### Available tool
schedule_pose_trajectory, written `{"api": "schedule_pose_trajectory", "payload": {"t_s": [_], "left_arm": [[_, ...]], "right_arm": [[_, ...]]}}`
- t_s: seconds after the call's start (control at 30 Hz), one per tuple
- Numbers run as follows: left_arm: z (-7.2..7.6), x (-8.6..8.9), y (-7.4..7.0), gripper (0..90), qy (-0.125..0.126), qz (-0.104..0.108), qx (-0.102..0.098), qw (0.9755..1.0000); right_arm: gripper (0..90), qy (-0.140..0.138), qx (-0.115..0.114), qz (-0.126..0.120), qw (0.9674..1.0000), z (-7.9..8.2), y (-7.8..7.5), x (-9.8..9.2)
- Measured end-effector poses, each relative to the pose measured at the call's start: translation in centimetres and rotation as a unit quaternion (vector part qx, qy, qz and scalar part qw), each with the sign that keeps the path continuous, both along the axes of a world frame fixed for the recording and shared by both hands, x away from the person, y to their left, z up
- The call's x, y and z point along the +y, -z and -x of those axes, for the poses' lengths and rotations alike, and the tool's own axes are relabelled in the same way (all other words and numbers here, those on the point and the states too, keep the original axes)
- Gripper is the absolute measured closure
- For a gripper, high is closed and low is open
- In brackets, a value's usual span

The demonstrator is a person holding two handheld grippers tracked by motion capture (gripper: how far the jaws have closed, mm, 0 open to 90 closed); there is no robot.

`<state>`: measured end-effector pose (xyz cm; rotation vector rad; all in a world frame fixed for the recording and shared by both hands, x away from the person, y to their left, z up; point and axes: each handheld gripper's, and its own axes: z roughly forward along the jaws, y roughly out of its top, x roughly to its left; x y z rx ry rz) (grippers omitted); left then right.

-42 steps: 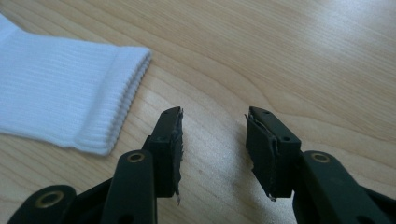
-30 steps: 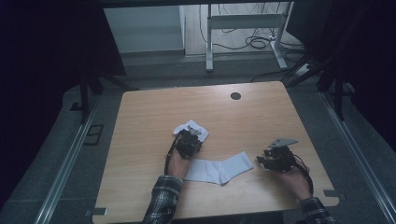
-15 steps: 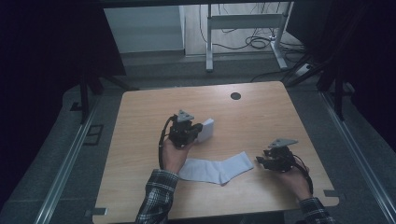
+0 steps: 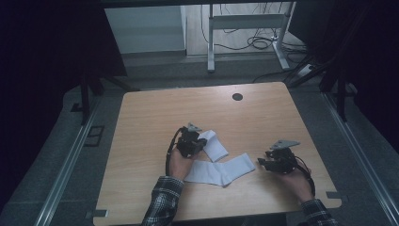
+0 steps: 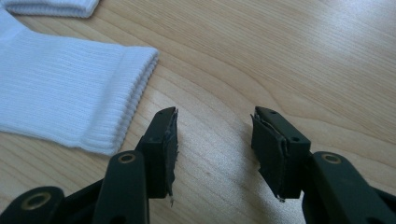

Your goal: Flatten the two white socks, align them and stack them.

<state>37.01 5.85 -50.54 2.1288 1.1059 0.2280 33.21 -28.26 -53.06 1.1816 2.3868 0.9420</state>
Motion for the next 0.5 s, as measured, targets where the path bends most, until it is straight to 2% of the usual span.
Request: {"api": "schedule_pose_trajectory", "payload": {"t_s": [0.03, 0.1, 0.2, 0.3, 0.4, 0.5], "left_arm": [[0.1, -0.1, 0.2, 83.3, 0.005, -0.003, 0.002, 1.0], [0.4, 0.0, 0.0, 75.6, 0.008, -0.005, -0.009, 0.9999], [0.7, 0.8, -1.2, 60.7, -0.003, -0.001, -0.041, 0.9991], [0.7, 2.2, -2.6, 53.4, -0.025, 0.001, -0.063, 0.9977], [0.5, 3.6, -3.1, 49.4, -0.044, 0.001, -0.068, 0.9967], [0.3, 5.0, -2.7, 48.7, -0.059, -0.006, -0.065, 0.9961]], "right_arm": [[49.1, 0.0, 0.0, 0.0, 1.0, 0.0, 0.0, 0.0], [49.0, -0.001, 0.0, 0.0, 1.0, 0.0, 0.0, 0.0], [49.0, 0.002, 0.003, -0.001, 1.0, -0.1, 0.0, 0.0], [49.5, 0.003, 0.008, -0.003, 1.0, -0.2, -0.1, 0.0], [50.6, 0.007, 0.01, -0.013, 0.9998, -0.3, -0.5, 0.0], [52.9, 0.012, 0.015, -0.031, 0.9993, -0.4, -1.0, 0.2]]}}
